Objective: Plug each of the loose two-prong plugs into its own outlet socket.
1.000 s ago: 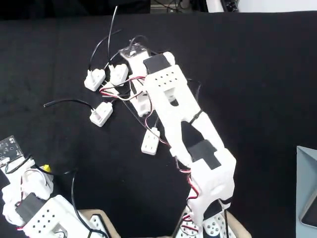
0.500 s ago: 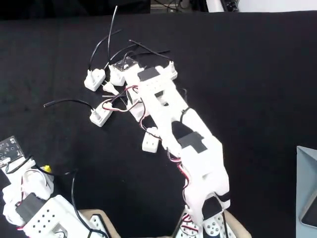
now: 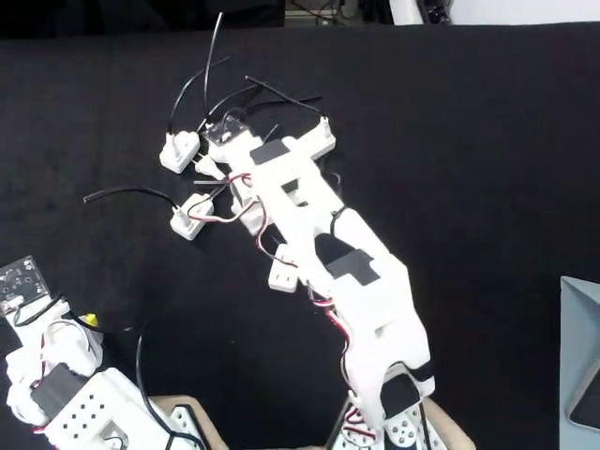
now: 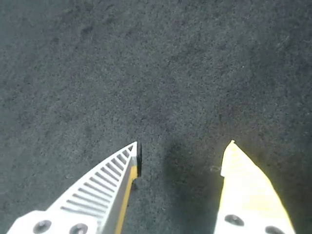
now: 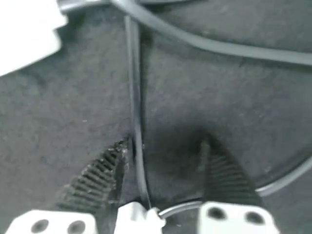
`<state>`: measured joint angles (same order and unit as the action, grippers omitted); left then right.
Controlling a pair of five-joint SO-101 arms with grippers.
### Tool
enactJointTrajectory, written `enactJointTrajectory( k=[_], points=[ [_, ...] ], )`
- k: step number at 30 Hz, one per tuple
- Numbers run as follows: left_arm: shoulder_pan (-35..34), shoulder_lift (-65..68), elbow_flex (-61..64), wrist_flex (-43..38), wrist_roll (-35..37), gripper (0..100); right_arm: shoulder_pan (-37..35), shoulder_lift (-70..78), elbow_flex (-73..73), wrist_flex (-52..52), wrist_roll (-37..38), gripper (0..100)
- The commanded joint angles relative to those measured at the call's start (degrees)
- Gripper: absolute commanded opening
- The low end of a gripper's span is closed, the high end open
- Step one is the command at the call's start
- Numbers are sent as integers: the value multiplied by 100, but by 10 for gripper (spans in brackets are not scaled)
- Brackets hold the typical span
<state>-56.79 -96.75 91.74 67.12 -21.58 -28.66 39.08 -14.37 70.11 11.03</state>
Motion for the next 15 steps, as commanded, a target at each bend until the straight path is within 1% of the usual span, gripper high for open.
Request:
enactJointTrajectory(
  k=[1, 2, 8, 15],
  points=[
    [4, -35, -31, -97, -44, 277, -70, 92, -268, 9, 9, 33],
    [4, -35, -31, -97, -44, 277, -44, 31, -356, 132, 9, 12],
    [4, -35, -31, -97, -44, 277, -9, -673, -1051, 712, 53, 11],
    [4, -35, -31, -97, -44, 277, 316, -1710, -1613, 800, 62, 11]
  ],
)
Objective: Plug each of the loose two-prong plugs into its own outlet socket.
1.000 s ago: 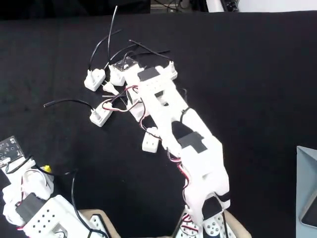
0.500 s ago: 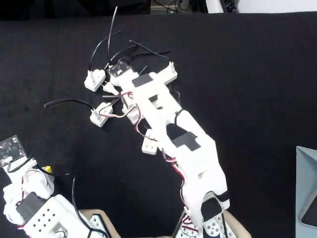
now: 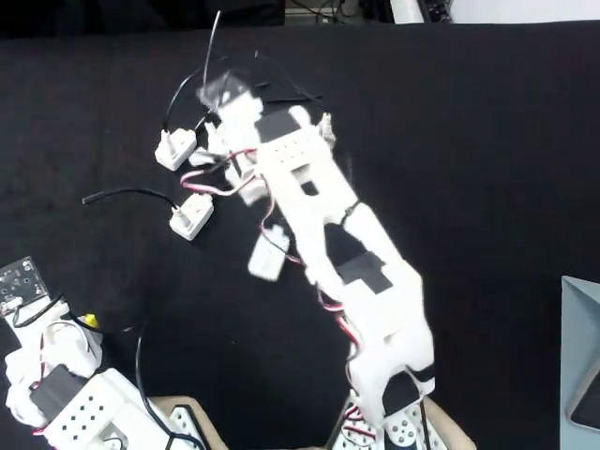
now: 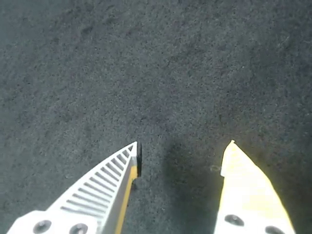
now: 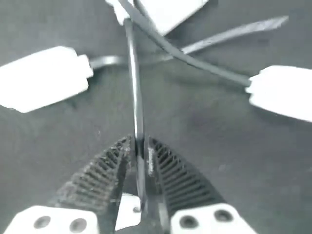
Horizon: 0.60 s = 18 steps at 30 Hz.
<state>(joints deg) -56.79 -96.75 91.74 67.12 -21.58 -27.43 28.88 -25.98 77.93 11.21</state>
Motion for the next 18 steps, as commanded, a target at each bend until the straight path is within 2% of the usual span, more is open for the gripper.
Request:
enactJointTrajectory(
  k=[1, 5, 13, 18],
  points=[
    [4, -35, -31, -97, -44, 277, 237, -822, -488, 18, 44, 11],
    [4, -35, -31, -97, -44, 277, 387, -1376, -453, 70, 44, 11],
    [4, -35, -31, -97, -44, 277, 624, -2466, -453, 1266, 44, 11],
    [4, -35, -31, -97, -44, 277, 888, -2703, -444, 1670, 0, 12]
  ],
)
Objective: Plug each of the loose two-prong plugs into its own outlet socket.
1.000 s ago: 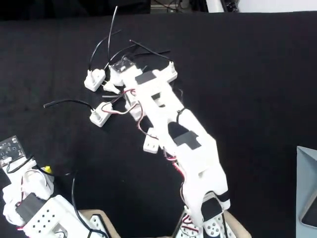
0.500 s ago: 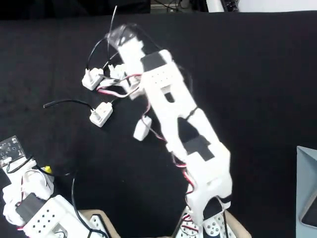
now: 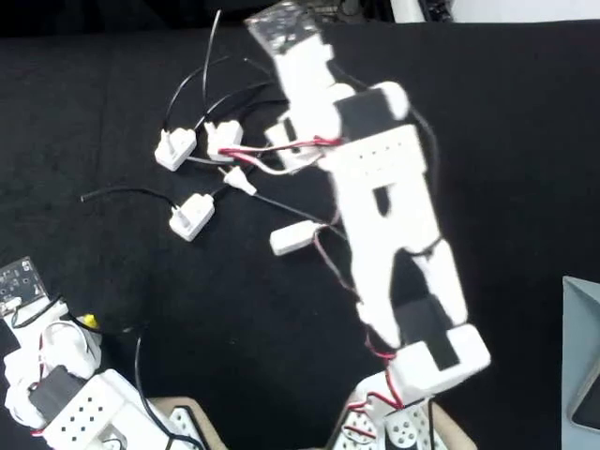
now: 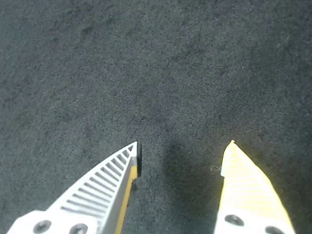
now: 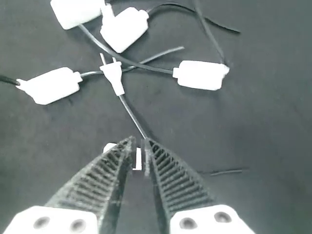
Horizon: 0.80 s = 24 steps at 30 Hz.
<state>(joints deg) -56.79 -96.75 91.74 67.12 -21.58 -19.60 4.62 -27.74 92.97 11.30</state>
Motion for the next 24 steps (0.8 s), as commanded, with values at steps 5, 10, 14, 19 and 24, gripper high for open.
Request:
enactJointTrajectory(
  k=[5, 10, 14, 19, 24],
  points=[
    [4, -35, -31, -97, -44, 277, -141, 242, 286, -167, -26, 16],
    [4, -35, -22, -97, -53, 277, -484, 1042, 1068, -1292, -18, 114],
    [4, -35, -22, -97, -53, 277, -598, 1560, 1323, -2004, 26, 232],
    [4, -35, -22, -97, -53, 277, -782, 2273, 1323, -2699, 35, 243],
    [4, -35, -22, -97, -53, 277, -932, 2914, 1297, -3385, 35, 243]
  ],
)
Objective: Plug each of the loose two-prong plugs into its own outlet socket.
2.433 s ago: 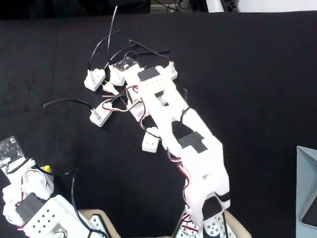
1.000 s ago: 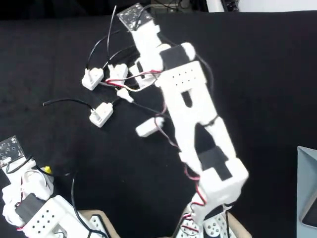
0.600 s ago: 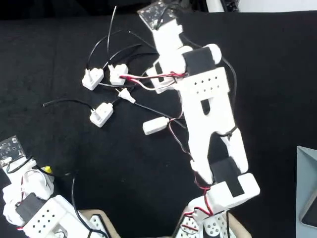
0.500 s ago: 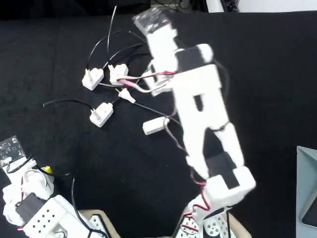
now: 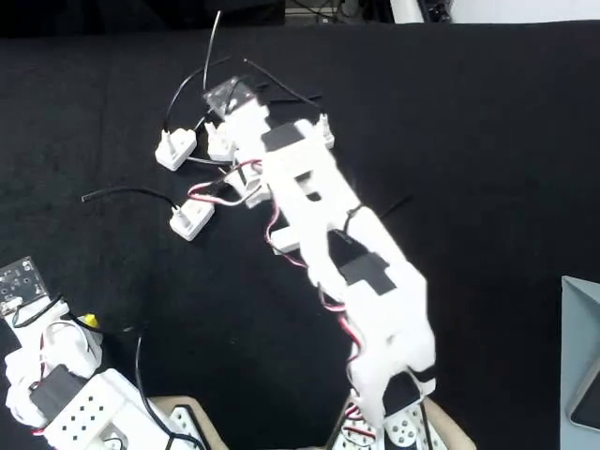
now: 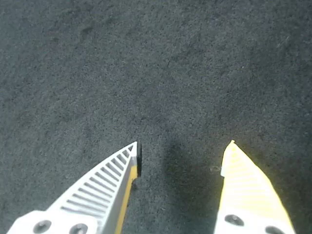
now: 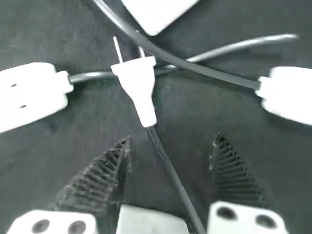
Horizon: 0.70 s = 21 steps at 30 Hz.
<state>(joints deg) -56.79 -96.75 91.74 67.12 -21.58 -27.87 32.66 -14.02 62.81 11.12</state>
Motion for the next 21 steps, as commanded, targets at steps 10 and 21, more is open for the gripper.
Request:
enactJointTrajectory(
  k=[10, 21],
  points=[
    [4, -35, -22, -97, -53, 277, -114, 699, -84, -1046, 53, 161],
    [4, -35, 13, -97, -53, 277, -26, -593, 338, -941, 53, 11]
  ],
)
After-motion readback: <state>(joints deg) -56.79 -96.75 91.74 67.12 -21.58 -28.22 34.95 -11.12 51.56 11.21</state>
